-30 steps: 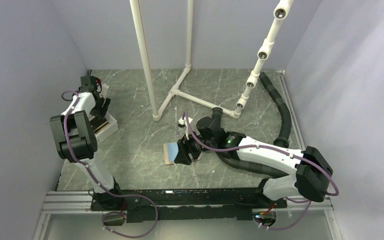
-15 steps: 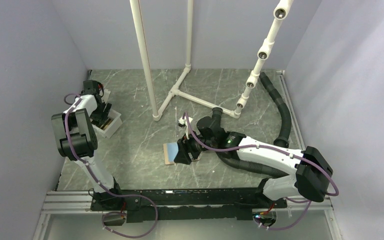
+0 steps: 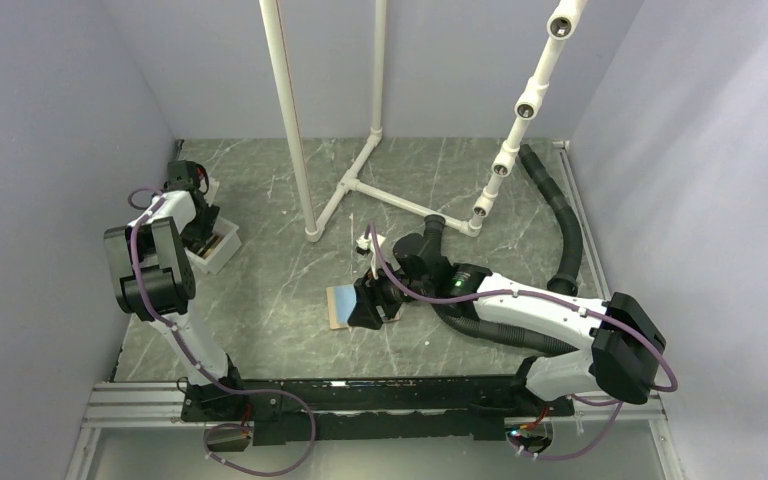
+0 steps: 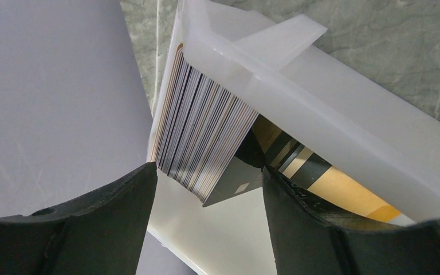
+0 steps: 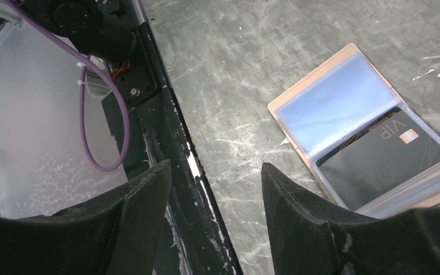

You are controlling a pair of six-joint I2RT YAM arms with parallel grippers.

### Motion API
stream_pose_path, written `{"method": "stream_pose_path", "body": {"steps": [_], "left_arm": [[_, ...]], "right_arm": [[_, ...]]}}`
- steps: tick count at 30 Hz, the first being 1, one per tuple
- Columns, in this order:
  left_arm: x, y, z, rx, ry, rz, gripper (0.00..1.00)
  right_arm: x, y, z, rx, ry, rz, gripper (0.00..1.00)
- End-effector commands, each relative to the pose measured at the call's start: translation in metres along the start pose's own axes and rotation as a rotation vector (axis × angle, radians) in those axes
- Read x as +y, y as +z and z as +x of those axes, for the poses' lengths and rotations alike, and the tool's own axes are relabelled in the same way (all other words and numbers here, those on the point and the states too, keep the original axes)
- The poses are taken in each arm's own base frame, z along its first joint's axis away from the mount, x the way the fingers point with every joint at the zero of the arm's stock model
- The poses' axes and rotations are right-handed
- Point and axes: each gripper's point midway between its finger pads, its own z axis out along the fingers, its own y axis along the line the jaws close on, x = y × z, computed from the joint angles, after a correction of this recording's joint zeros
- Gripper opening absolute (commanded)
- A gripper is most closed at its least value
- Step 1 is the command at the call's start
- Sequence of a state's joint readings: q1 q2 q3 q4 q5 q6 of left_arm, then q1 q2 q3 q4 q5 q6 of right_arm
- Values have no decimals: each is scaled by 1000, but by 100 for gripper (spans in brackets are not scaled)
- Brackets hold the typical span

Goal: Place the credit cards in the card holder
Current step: Pick up the credit card from the storage box.

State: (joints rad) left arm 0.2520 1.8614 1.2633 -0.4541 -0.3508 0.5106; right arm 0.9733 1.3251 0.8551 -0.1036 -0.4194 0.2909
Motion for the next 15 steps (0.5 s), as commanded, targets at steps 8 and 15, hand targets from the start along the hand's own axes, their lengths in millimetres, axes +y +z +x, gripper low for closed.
{"method": "stream_pose_path", "body": {"steps": [8, 15], "left_arm": [[35, -25, -12, -67, -32, -104, 72], [36, -27, -13, -76, -38, -86, 66]], "right_arm": [[2, -1, -11, -50, -44, 0, 62], [1, -1, -11, -49, -46, 6, 62]]}}
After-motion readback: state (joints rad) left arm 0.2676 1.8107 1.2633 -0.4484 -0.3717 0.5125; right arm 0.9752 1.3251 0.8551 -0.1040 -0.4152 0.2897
